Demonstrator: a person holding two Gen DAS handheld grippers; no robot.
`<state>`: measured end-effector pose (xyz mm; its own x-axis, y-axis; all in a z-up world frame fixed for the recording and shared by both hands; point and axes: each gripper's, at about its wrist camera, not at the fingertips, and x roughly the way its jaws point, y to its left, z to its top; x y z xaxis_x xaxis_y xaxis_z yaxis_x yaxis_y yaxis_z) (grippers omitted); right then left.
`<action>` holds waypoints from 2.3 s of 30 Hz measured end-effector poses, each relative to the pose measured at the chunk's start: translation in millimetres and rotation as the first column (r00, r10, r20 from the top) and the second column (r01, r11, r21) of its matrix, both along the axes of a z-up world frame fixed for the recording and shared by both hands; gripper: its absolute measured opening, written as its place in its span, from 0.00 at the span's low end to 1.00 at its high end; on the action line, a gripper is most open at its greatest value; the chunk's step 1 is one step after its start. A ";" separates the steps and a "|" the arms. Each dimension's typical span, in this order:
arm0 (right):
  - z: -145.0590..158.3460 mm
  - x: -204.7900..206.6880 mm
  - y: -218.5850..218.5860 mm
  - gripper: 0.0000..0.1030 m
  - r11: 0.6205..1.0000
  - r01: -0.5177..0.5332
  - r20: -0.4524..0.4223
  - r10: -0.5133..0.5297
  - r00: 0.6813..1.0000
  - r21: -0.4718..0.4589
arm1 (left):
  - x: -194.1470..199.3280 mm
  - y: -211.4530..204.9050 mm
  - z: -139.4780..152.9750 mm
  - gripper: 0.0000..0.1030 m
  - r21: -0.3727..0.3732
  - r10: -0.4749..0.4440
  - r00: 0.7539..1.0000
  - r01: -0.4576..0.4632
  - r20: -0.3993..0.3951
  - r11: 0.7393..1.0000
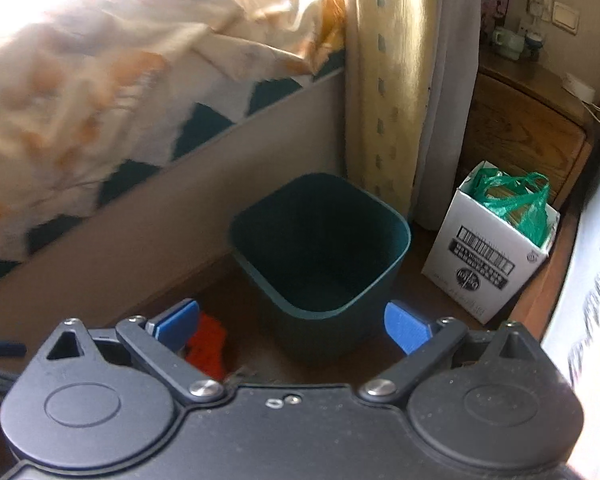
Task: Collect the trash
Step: 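Move the right tool to the wastebasket rim while the left tool lowers toward the trash, then grasp the wastebasket rim with the right tool while the left tool grasps the orange mesh net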
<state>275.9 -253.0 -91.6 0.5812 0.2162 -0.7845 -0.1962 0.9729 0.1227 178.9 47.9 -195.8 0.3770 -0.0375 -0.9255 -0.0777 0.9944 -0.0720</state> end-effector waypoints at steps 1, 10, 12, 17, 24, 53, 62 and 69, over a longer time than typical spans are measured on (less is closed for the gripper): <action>-6.4 12.8 -0.2 0.94 1.000 0.002 -0.005 -0.002 1.000 -0.013 | 11.1 4.6 -18.7 0.83 -0.014 -0.002 1.000 0.001 -0.030 1.000; -56.7 125.0 -12.9 0.89 0.992 -0.006 -0.054 -0.001 0.999 -0.125 | 84.3 11.5 -110.7 0.83 -0.062 -0.041 0.972 0.028 -0.229 0.998; -66.8 145.5 -19.0 0.89 0.989 -0.025 -0.060 0.017 0.998 -0.145 | 100.2 9.0 -118.9 0.83 -0.060 -0.057 0.969 0.043 -0.241 0.997; -103.5 194.8 -36.0 0.79 0.970 -0.127 -0.139 0.100 0.985 -0.209 | 143.0 5.1 -147.7 0.83 -0.067 -0.028 0.956 0.008 -0.292 0.998; -136.5 240.0 -44.0 0.76 0.949 -0.250 -0.209 0.209 0.955 -0.192 | 200.7 0.8 -203.9 0.82 -0.037 0.074 0.930 -0.093 -0.360 0.995; -213.0 266.4 -5.3 0.10 0.767 -0.606 -0.374 0.509 0.775 -0.212 | 279.0 47.0 -314.1 0.39 0.073 0.548 0.636 -0.615 -0.543 0.785; -198.6 248.8 -17.0 0.05 0.891 -0.427 -0.382 0.344 0.858 -0.157 | 254.5 21.7 -214.5 0.34 0.077 0.537 0.708 -0.570 -0.459 0.818; -182.2 204.4 -17.1 0.02 0.916 -0.361 -0.392 0.271 0.879 -0.177 | 230.2 -14.1 -96.4 0.33 0.069 0.481 0.820 -0.485 -0.310 0.872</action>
<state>480.3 -270.1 -273.9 0.1886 0.1220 -0.9745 -0.4855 0.8741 0.0155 409.1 33.8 -292.3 0.0465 0.0614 -0.9970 -0.5679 0.8228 0.0242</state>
